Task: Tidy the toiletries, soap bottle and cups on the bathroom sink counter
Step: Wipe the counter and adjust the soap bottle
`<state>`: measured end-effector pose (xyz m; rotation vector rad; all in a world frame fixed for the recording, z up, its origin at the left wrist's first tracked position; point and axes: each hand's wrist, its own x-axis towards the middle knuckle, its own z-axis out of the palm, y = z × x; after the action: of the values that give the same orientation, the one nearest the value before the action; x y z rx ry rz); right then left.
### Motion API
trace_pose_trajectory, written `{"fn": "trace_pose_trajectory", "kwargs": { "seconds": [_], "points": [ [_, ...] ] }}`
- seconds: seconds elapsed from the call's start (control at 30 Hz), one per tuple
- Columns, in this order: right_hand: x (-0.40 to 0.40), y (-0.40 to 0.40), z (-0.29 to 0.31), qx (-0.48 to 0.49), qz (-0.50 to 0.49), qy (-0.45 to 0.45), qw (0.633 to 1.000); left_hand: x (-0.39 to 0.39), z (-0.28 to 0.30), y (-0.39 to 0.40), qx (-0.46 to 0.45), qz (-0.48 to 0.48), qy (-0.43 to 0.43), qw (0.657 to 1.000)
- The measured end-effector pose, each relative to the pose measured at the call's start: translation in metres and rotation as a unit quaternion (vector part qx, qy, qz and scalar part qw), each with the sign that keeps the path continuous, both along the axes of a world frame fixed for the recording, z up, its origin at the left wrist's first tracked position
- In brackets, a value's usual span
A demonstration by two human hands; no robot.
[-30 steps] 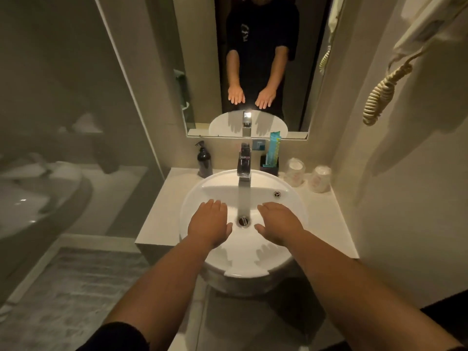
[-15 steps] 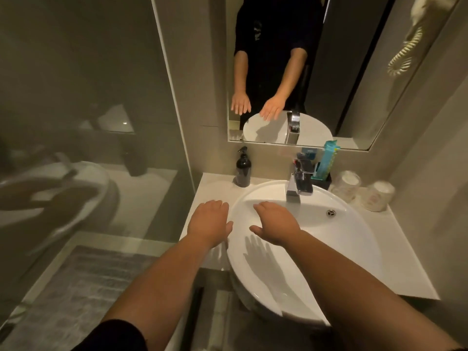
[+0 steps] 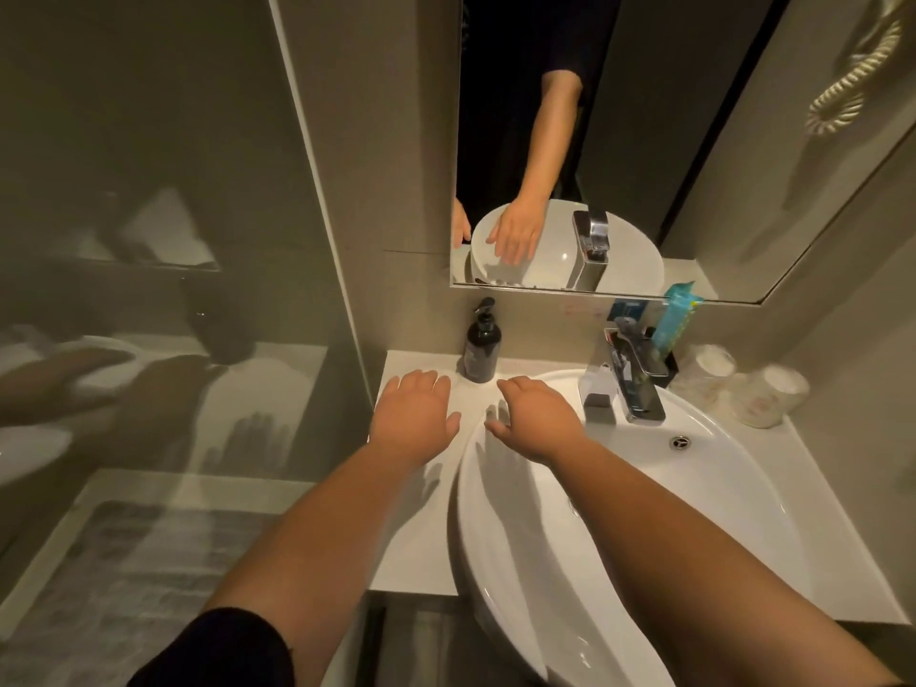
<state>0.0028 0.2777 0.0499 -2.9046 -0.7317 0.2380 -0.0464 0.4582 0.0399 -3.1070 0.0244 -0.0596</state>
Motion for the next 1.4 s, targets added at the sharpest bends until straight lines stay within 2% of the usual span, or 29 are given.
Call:
{"fn": "trace_pose_trajectory", "kwargs": {
  "seconds": [0.57,1.03,1.4],
  "points": [
    [0.086,0.006,-0.032,0.020,-0.022,0.046,0.999,0.075,-0.037,-0.004,-0.029,0.035,0.044,0.998],
    [0.137,0.027,-0.052,0.072,-0.058,0.054,0.994,0.129,-0.054,0.006,-0.072,0.040,0.009,0.997],
    [0.154,0.028,-0.065,0.135,-0.067,0.075,0.986,0.163,-0.070,0.006,-0.180,0.033,0.015,0.983]
  ]
}}
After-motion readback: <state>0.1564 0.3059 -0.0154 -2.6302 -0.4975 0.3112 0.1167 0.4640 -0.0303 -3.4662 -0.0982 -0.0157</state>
